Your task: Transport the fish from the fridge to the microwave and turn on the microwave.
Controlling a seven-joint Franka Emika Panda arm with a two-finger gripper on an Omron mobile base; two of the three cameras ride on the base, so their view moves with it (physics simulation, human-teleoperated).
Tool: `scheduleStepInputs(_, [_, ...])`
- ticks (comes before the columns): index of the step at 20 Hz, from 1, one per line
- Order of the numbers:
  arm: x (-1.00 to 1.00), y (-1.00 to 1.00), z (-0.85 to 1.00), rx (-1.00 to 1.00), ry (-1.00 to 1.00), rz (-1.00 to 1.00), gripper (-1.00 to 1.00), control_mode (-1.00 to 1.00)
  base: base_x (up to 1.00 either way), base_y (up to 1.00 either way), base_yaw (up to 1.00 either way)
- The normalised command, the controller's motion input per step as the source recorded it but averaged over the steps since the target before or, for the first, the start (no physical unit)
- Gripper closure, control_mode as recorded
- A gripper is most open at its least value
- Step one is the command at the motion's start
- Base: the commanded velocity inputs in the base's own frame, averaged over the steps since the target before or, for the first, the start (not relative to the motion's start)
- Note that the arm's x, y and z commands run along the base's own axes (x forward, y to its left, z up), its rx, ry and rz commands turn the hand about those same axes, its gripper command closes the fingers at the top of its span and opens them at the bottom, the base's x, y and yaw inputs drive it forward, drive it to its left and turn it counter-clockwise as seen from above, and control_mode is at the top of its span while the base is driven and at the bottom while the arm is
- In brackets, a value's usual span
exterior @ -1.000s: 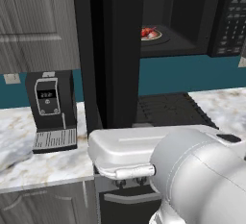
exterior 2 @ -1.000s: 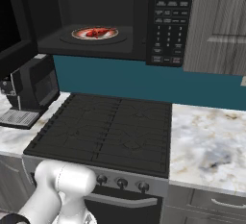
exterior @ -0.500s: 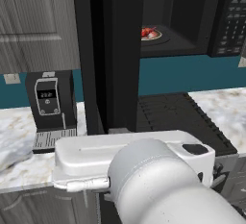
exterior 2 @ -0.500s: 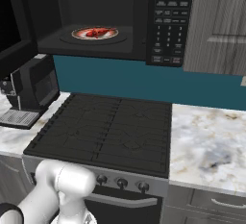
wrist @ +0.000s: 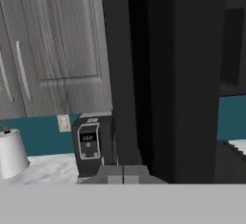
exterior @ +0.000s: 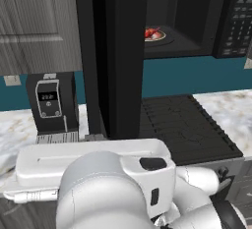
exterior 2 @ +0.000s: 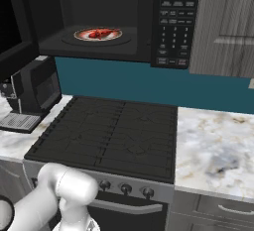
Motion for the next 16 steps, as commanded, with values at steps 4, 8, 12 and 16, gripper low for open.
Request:
scheduleStepInputs(4, [0.09,0.37,-0.04,-0.06,0.00,-0.13,1.00,-1.00,0.00,0.00,0.00])
scheduleStepInputs(8, [0.22,0.36,-0.10,-0.06,0.00,-0.14,1.00,-1.00,0.00,0.00,0.00])
scheduleStepInputs(12, [0.25,0.27,-0.12,-0.05,0.00,-0.15,1.00,-1.00,0.00,0.00,0.00])
scheduleStepInputs(16, [0.27,0.24,-0.17,-0.06,0.00,-0.16,1.00,-1.00,0.00,0.00,0.00])
